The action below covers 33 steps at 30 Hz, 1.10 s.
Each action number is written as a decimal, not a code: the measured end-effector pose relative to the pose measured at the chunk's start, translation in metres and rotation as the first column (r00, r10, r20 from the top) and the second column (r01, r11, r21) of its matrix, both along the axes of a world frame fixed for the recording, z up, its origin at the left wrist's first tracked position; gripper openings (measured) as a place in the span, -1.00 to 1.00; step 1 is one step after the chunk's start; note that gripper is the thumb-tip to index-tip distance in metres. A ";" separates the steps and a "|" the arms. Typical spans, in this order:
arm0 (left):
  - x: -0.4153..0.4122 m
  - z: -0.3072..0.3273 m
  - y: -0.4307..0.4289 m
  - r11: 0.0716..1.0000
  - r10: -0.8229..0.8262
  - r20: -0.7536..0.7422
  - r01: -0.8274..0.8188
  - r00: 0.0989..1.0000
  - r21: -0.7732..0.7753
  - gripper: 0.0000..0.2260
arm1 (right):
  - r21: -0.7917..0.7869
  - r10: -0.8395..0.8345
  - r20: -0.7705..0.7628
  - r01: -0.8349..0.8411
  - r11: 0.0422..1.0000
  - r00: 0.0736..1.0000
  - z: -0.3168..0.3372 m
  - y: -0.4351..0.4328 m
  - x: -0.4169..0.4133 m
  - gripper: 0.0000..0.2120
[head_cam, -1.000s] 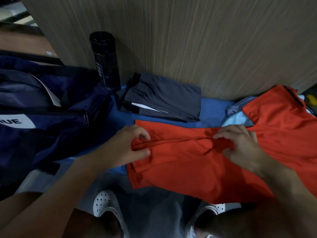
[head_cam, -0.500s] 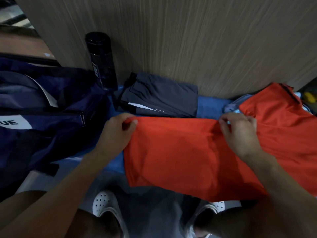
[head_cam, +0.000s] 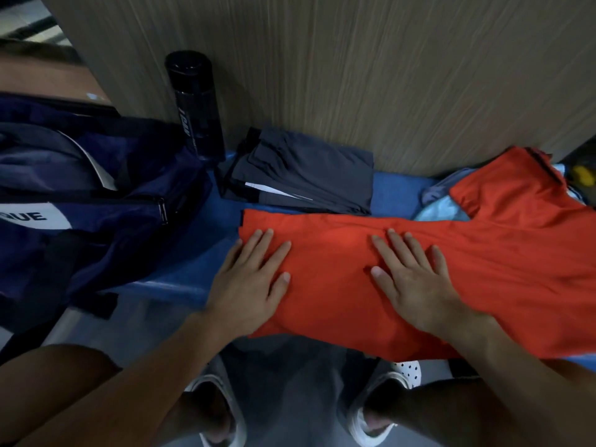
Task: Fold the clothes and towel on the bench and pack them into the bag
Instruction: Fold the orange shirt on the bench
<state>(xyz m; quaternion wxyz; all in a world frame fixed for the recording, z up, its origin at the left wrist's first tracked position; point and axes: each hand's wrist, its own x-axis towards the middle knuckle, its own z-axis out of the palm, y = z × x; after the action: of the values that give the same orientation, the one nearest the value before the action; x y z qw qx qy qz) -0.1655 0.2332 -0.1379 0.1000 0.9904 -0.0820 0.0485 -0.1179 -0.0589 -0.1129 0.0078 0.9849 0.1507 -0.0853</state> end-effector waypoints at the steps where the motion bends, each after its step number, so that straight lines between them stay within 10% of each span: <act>1: -0.002 -0.002 0.005 0.998 -0.019 -0.013 0.020 1.000 0.065 -0.45 | -0.021 0.016 -0.002 -0.016 1.000 1.000 -0.002 -0.002 -0.003 -0.27; 18: 0.009 -0.001 -0.001 0.958 -0.132 -0.089 0.151 0.987 0.244 -0.43 | 0.005 -0.010 0.063 0.010 1.000 0.998 -0.008 -0.009 -0.022 -0.33; 23: 0.011 0.009 0.009 0.941 -0.171 -0.083 0.188 0.982 0.281 -0.38 | 0.136 -0.123 0.373 0.077 0.988 0.919 0.016 -0.047 0.011 -0.59; 33: 0.023 0.000 -0.084 0.906 -0.370 -0.025 0.367 0.929 0.212 -0.47 | -0.049 0.055 0.516 -0.034 0.998 0.855 0.020 -0.073 0.075 -0.75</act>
<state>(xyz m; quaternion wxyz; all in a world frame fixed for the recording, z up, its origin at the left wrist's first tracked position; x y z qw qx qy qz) -0.1426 0.1495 -0.1378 0.0001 0.9616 -0.2731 0.0273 -0.0425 -0.1319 -0.0931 0.0688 0.9675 0.1641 0.1797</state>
